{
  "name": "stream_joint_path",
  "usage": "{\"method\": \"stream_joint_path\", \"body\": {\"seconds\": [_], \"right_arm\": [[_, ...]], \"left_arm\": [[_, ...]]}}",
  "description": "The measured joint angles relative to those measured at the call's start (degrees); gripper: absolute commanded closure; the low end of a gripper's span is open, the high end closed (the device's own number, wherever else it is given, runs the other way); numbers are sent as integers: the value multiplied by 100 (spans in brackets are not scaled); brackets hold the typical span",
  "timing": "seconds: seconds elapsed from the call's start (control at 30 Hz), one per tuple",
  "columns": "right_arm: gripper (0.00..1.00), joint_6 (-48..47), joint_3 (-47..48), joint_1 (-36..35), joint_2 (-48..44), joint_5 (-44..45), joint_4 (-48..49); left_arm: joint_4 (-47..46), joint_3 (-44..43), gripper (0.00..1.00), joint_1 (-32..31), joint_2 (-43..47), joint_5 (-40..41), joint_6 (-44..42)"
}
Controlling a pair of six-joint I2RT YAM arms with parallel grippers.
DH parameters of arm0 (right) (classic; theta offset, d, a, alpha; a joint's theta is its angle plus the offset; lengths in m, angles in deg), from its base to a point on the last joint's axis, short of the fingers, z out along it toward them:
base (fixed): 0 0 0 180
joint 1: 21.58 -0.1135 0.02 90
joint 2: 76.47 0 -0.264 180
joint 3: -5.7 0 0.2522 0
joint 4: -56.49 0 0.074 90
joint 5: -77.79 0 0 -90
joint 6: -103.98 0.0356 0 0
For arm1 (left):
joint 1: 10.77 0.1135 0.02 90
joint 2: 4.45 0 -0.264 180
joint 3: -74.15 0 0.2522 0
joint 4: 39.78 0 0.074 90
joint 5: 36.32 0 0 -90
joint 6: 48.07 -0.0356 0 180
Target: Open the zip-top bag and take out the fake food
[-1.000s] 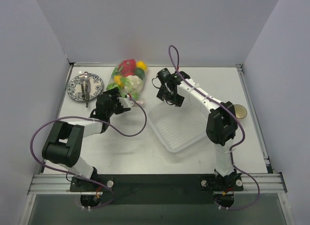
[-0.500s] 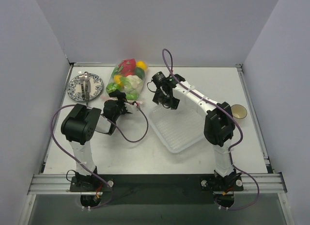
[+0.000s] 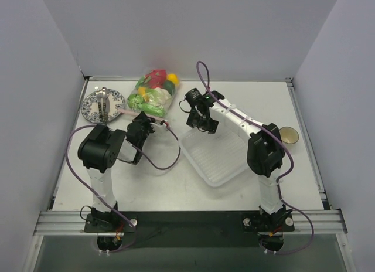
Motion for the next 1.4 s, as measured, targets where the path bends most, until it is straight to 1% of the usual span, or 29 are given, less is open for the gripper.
{"method": "stream_joint_path", "body": {"seconds": [0.1,0.17,0.27,0.3,0.37,0.4,0.47,0.5,0.6,0.67,0.73,0.83,0.87,0.93,0.97,1.0,1.03,1.13,1.23,1.3,1.4], "right_arm": [[31,-81,4,98,0,4,2],[32,-136,33,175,0,7,-2],[37,-260,188,254,33,26,-17],[43,-297,269,267,63,28,-9],[52,-380,332,254,105,26,57],[60,-407,332,232,114,26,57],[66,-529,323,138,144,42,68],[72,-555,291,63,146,48,98],[77,-699,247,-256,144,87,199],[78,-846,164,-540,125,136,356],[78,-1036,-118,-855,-17,164,634],[77,-1351,-682,-1213,-372,175,979],[70,-1456,-894,-1331,-514,175,1069],[62,-1628,-1368,-1541,-861,186,1255],[53,-1698,-1604,-1637,-1032,175,1279],[48,-1770,-1834,-1716,-1189,173,1298],[40,-1847,-2070,-1777,-1346,170,1342],[32,-2159,-2664,-1825,-1810,177,1458],[30,-2603,-3040,-1781,-2367,175,1720],[31,-2955,-3283,-1764,-2850,160,2133],[32,-3523,-3847,-1749,-3733,92,3167]], "left_arm": [[127,249,100,0,623,105,184],[514,321,100,4,1287,149,415],[1958,210,100,17,2787,103,1014],[2544,48,100,26,3272,59,1246],[3654,-391,100,46,4002,11,1672],[4291,-697,100,74,4258,-57,1919],[5383,-1327,100,170,4516,-267,2376],[5775,-1521,100,221,4597,-363,2546],[7184,-1912,100,372,4911,-656,3077],[8100,-2140,100,415,5021,-831,3364],[8891,-2350,100,472,5058,-1060,3615],[9615,-2450,100,544,5145,-1292,3858],[9908,-2496,100,570,5178,-1379,3963],[10288,-2579,100,579,5193,-1539,4124],[10435,-2623,100,581,5193,-1615,4197],[10528,-2651,100,581,5193,-1674,4247],[10644,-2688,100,584,5193,-1746,4304],[11001,-2861,100,597,5178,-1943,4395],[11442,-3250,100,603,5084,-2105,4393],[11820,-3689,100,605,4957,-2225,4321],[12345,-4426,100,608,4756,-2341,4162]]}}
